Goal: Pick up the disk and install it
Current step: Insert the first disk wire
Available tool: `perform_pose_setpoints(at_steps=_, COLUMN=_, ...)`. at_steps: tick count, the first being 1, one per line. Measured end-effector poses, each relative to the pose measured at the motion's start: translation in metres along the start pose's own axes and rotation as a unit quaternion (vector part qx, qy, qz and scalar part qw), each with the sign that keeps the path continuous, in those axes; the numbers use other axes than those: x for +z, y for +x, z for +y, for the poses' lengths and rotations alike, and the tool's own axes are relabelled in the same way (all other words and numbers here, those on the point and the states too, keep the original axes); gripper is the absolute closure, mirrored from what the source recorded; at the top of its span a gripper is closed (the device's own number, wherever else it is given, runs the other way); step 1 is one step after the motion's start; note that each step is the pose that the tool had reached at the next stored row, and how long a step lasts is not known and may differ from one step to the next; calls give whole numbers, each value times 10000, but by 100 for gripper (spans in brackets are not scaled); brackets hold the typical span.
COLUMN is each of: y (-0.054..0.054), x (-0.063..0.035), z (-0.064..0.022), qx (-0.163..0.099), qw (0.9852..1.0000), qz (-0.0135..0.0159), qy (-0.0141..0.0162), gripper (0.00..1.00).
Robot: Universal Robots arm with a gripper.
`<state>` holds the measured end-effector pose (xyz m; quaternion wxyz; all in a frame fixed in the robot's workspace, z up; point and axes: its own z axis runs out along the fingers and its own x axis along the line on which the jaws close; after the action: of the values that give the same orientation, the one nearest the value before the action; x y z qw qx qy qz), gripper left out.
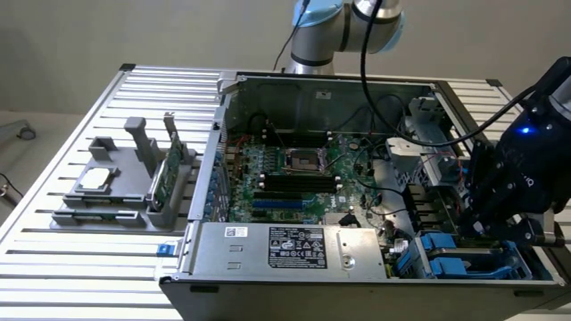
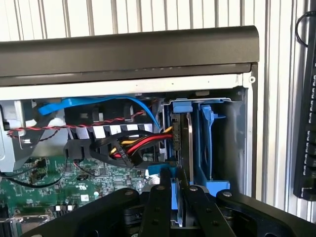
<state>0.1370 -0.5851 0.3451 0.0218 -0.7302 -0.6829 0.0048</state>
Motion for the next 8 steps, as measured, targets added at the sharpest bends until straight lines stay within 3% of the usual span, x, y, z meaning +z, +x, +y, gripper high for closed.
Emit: perform_pose_setpoints(at_steps=8, y=-6, x=10, z=40, qx=-1, qw=10000, qz=31, qy=2, gripper=84)
